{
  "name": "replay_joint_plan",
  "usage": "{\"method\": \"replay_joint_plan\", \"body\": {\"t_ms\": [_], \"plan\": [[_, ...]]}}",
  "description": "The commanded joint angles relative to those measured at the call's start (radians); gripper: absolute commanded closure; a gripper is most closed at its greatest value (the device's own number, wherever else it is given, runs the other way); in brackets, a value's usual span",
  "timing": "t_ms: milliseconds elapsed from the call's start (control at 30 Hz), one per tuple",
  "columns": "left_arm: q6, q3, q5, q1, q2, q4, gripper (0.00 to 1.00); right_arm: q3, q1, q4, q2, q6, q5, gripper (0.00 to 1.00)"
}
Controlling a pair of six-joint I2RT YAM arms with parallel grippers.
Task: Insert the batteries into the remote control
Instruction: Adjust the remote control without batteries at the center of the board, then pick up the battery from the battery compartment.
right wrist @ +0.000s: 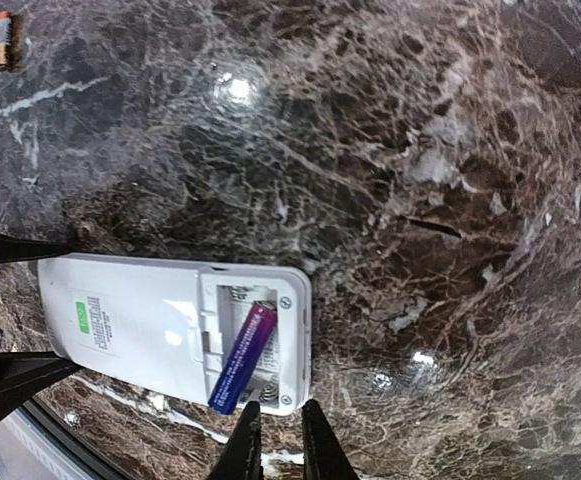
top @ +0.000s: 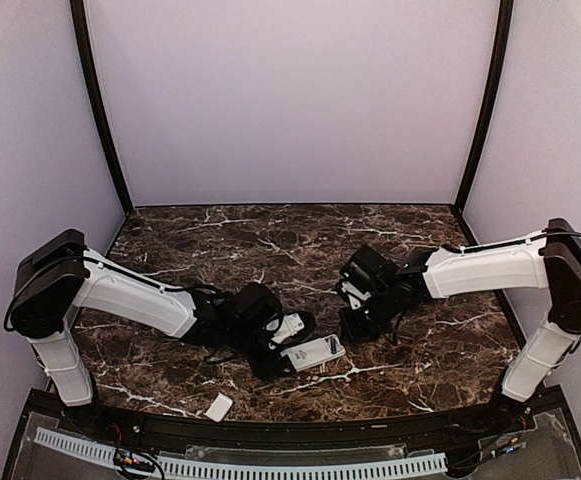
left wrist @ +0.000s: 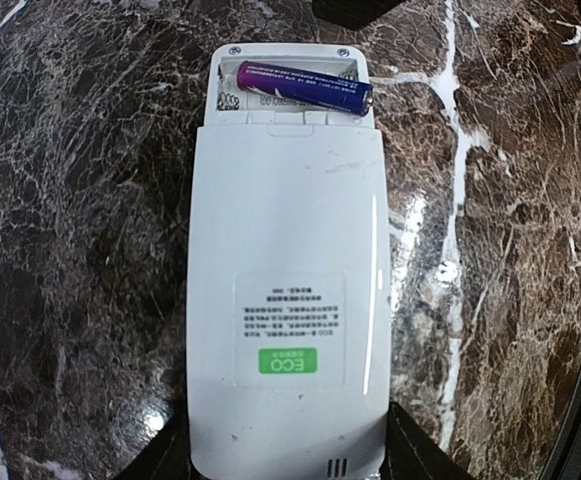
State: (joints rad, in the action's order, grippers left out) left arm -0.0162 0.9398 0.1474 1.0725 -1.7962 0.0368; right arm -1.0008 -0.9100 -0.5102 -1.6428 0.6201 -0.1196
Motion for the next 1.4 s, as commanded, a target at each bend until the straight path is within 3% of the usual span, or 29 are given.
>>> {"method": "replay_joint_plan", "body": {"t_ms": [0,233,700,867,1367], "plan": [[0.061,-0.017,0.018,0.026,-0.053,0.137,0.41,-0.020,-0.008,-0.039,-0.024,0.068,-0.004,0.86],[0.063,-0.007,0.004,0.046,-0.060,0.151,0.31,-0.025,-0.019,-0.010,-0.019,0.063,-0.026,0.84],[0.067,-0.016,0.027,0.046,-0.039,0.150,0.32,-0.113,-0.026,-0.030,-0.101,-0.024,-0.035,0.85],[0.072,-0.019,0.022,0.046,-0.033,0.150,0.32,-0.137,-0.026,-0.060,-0.153,-0.002,0.010,0.90],[0.074,-0.031,0.020,0.046,-0.020,0.139,0.31,-0.161,-0.054,-0.135,-0.254,0.022,0.093,0.88]]}}
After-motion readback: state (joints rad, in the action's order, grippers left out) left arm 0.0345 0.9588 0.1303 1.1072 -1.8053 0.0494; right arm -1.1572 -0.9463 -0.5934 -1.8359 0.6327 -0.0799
